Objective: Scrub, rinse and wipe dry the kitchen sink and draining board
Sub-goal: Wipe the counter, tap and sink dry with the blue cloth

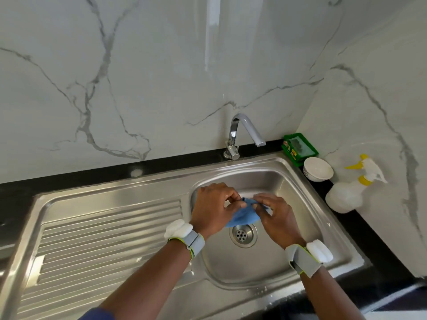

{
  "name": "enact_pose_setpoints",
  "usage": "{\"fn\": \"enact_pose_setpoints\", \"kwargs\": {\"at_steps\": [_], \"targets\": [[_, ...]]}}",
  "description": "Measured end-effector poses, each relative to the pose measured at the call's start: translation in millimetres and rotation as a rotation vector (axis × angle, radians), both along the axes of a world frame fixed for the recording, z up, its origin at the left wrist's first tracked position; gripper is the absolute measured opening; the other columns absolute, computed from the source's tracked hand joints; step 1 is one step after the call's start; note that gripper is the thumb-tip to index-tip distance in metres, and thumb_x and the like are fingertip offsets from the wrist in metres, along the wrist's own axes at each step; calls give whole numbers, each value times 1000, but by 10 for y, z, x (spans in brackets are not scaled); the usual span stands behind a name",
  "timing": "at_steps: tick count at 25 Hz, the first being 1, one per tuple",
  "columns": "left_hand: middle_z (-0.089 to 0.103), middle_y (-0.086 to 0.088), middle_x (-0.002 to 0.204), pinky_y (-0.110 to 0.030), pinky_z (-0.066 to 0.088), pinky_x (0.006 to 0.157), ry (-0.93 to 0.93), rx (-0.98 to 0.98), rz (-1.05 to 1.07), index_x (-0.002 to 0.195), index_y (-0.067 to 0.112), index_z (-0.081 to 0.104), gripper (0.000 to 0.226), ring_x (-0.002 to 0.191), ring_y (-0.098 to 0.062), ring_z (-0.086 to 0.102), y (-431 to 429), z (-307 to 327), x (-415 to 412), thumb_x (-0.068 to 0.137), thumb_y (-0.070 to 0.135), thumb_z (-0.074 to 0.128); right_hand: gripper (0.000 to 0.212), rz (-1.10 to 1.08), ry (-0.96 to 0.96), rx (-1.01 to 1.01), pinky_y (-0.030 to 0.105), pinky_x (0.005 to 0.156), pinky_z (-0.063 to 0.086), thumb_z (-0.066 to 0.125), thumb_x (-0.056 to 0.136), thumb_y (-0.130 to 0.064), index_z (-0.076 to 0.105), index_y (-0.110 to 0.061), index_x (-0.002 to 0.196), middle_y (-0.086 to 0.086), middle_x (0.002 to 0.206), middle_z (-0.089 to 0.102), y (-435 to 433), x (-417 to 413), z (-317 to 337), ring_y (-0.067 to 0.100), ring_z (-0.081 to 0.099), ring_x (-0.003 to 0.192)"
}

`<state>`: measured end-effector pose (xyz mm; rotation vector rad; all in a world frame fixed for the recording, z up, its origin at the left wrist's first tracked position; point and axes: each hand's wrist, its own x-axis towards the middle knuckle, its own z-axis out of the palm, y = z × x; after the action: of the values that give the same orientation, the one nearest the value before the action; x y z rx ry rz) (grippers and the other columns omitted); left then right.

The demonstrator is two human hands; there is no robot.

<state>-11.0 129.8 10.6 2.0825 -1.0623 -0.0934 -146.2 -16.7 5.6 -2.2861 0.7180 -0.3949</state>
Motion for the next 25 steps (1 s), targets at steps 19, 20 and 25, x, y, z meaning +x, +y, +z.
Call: {"fn": "enact_pose_setpoints", "kwargs": {"at_steps": [19,20,25], "targets": [[67,11,75,-16,45,66,205,-155,117,87,24,67,11,72,-5,62,1044,300,-170,97,29,66,20,102,-94,398,29,71,53,61,98,-7,72,-22,90,1,78,74,791,24,343,14,66,74],[66,11,74,-20,47,66,215,-143,125,87,25,66,12,71,-7,62,1203,292,-152,97,30,65,18,98,-107,407,36,72,52,59,100,-12,72,-21,91,6,80,74,938,71,318,17,65,74],[61,12,66,-26,44,60,329,-143,142,82,32,63,18,60,-5,55,2417,259,35,90,46,65,17,215,-139,218,18,65,48,54,102,-21,64,-28,91,-13,78,68,2214,313,326,6,64,72]]}}
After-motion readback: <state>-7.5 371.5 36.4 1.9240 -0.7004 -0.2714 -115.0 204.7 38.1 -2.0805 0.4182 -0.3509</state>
